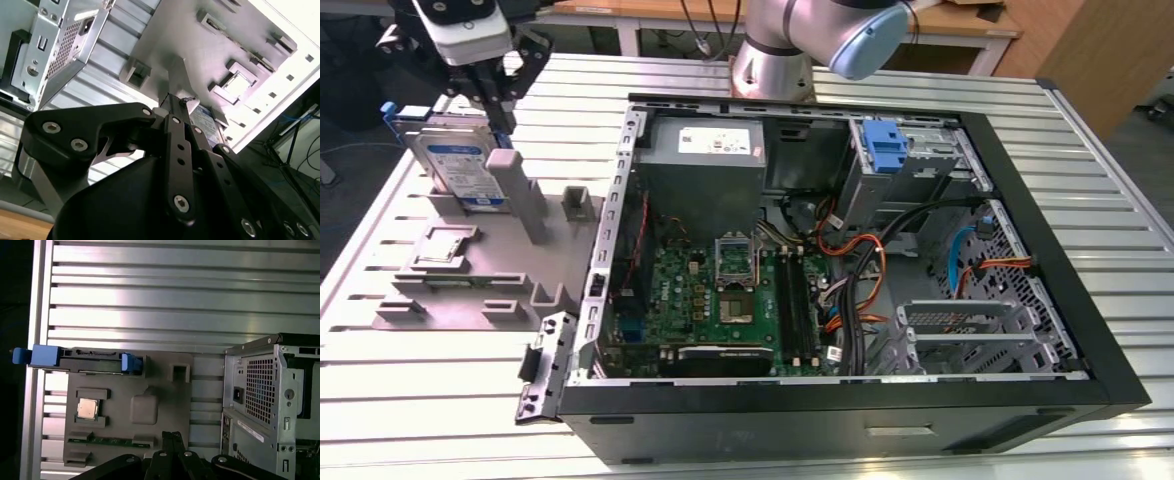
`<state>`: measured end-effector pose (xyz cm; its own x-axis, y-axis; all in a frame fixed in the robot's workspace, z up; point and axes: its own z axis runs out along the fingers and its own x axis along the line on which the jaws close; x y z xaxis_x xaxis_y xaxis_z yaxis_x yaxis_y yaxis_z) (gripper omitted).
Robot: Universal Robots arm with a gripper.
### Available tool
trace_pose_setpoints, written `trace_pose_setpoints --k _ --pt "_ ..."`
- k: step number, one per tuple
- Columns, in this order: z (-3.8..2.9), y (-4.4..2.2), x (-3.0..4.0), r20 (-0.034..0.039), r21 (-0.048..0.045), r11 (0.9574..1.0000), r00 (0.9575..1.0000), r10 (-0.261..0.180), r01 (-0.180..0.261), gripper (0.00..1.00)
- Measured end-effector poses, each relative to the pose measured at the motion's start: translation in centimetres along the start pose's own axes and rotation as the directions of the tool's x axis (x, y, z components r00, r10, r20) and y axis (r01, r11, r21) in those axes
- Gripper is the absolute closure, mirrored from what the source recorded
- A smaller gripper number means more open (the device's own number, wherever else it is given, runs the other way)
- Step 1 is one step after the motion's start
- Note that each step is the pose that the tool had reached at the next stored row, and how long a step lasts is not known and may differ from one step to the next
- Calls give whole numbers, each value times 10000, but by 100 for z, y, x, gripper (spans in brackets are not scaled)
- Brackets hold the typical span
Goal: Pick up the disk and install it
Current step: 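Pick up the disk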
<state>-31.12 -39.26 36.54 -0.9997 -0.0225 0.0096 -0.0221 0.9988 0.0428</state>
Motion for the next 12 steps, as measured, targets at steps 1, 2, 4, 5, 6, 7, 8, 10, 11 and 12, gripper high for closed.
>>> trace_pose_setpoints --k 1,2,4,5,6,7,8,10,11,12 --pt "1 9 39 31 2 10000 10000 -3 3 90" --pt "3 17 87 57 2 10000 10000 -4 4 90" --pt "6 30 177 91 2 10000 10000 -5 5 90" --pt "7 35 222 108 1 10000 9999 -5 5 90" --pt "9 40 267 125 0 10000 9999 -6 6 90" --pt "10 46 312 142 -2 10000 9999 -8 8 90" --pt "11 53 356 157 -4 10000 9999 -9 9 90" --pt "15 71 449 191 -6 10000 9998 -8 9 90" --pt "17 81 493 206 -8 10000 9998 -10 10 90" --pt "19 92 535 222 -7 10000 9998 -12 12 90"
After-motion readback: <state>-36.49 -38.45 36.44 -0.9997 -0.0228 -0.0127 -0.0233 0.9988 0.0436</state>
